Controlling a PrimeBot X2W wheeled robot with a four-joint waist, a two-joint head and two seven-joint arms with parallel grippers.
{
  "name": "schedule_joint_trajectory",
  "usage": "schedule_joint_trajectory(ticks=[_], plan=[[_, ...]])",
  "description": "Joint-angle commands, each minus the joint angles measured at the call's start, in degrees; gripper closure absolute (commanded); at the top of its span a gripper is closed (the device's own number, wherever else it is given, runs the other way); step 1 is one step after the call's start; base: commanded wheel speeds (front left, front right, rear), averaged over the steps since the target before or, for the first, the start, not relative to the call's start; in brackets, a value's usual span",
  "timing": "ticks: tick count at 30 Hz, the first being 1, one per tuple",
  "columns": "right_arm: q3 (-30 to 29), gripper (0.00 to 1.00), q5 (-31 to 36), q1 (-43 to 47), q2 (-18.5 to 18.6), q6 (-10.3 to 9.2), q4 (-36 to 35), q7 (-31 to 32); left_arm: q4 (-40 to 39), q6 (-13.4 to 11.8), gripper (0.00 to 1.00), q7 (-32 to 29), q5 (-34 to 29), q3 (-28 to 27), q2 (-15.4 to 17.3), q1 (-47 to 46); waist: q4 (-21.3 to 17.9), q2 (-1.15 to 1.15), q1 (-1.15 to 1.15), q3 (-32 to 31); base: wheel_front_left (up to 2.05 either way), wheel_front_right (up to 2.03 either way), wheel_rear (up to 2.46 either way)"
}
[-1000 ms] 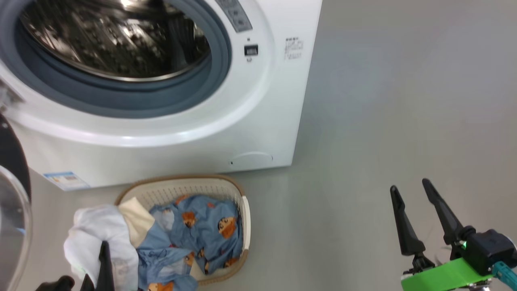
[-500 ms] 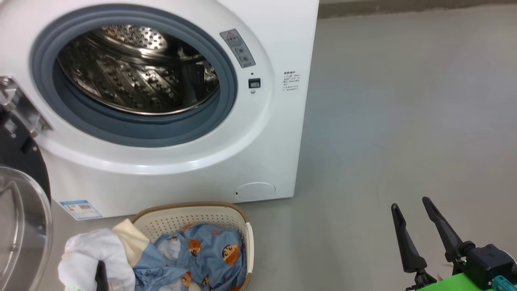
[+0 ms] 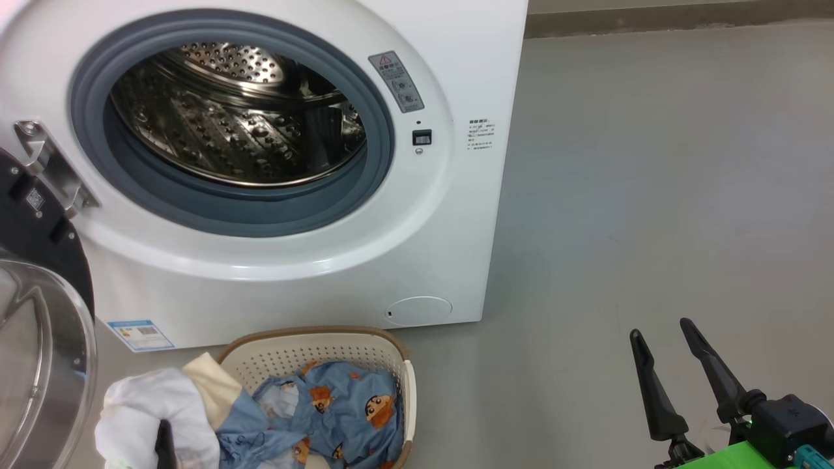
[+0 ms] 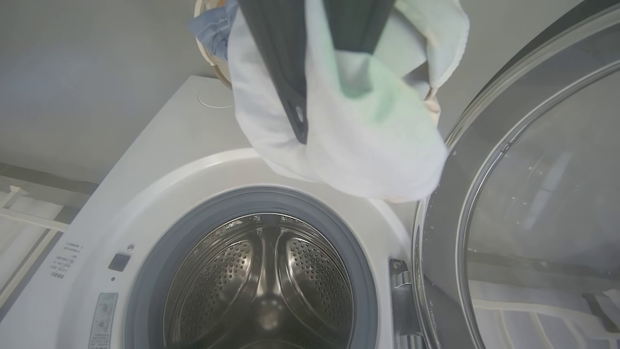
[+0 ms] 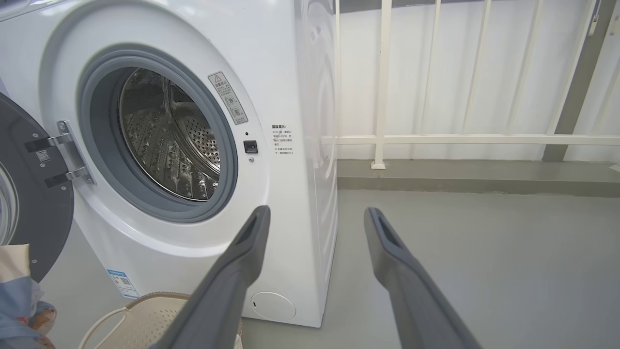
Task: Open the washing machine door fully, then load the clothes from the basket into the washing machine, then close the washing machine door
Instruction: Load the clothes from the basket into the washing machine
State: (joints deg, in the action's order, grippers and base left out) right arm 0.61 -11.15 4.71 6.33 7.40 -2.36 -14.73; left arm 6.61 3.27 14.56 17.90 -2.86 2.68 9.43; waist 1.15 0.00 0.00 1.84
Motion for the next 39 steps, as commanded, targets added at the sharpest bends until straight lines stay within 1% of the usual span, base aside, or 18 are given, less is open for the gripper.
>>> schedule_joint_trajectory(ticks=[1, 11, 20, 35, 39], plan=[[1.35, 0.0, -0.55, -0.8, 0.61, 0.09, -1.64, -0.27, -1.95, -0.43, 1.0, 0.44, -0.39, -1.71, 0.22, -0.85, 0.02, 0.0, 0.0, 0.12, 0.0, 0.0, 0.0], [2.0, 0.0, -0.25, -1.34, 0.2, 0.09, -1.53, -0.27, -2.97, 0.22, 1.0, 0.44, -0.94, -0.56, 0.21, -1.98, -0.54, 0.0, 0.0, 1.7, 0.0, 0.0, 0.0], [2.54, 0.0, 0.38, -2.35, -0.56, 0.09, -0.98, -0.27, -1.85, 1.35, 1.0, 0.44, -1.98, 0.21, 0.86, -8.05, -1.66, 0.0, 0.0, 4.39, 0.0, 0.0, 0.0], [3.48, 0.0, 0.58, -4.21, -2.6, 0.09, -0.38, -0.27, -0.44, 2.22, 1.0, 0.44, -4.02, -0.12, 5.45, -21.27, -5.59, 0.0, 0.0, 10.3, 0.0, 0.0, 0.0], [4.2, 0.0, 0.61, -5.22, -3.06, 0.09, -0.14, -0.27, 1.71, 2.5, 1.0, 0.42, -4.24, 0.43, 6.75, -26.17, -7.07, 0.0, 0.0, 12.62, 0.0, 0.0, 0.0]])
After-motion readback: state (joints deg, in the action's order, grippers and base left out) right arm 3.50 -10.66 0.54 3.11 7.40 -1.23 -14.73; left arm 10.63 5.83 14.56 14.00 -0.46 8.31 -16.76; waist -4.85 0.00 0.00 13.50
